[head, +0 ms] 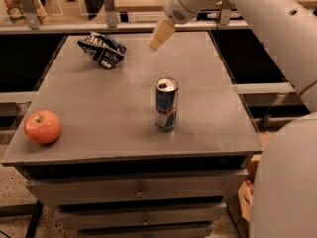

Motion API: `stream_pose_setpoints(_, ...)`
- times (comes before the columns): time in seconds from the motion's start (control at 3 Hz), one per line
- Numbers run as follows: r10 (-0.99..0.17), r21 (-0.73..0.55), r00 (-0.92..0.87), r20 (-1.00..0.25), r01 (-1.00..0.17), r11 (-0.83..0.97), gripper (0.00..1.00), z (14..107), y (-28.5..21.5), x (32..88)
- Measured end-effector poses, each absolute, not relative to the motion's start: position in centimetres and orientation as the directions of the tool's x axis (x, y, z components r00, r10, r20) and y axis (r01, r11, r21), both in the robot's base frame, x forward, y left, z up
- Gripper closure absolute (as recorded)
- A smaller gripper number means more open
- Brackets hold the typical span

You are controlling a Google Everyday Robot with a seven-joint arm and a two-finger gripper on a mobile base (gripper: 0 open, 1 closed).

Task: Move blue chip bag near redbull can

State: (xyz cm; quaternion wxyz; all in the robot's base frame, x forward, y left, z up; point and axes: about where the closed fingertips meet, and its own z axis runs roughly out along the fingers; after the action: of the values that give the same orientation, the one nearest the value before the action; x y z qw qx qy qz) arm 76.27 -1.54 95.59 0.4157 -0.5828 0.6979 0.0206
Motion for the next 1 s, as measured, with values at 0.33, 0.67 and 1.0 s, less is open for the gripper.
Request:
stream_pose_setpoints(0.33, -0.742, -0.448, 0.061, -0.668, -0.829, 0.335, 0.00, 94.4, 0.6, 78.6)
stream_pose_setpoints(0.67, -0.678, -0.415, 0.070, -0.732, -0.835, 0.362, 0.00, 93.2, 2.0, 80.4)
stream_pose_setpoints(1.0, -0.645, -0.378, 0.060, -0.762, -0.850, 0.367, 0.00, 91.4, 3.5, 81.3)
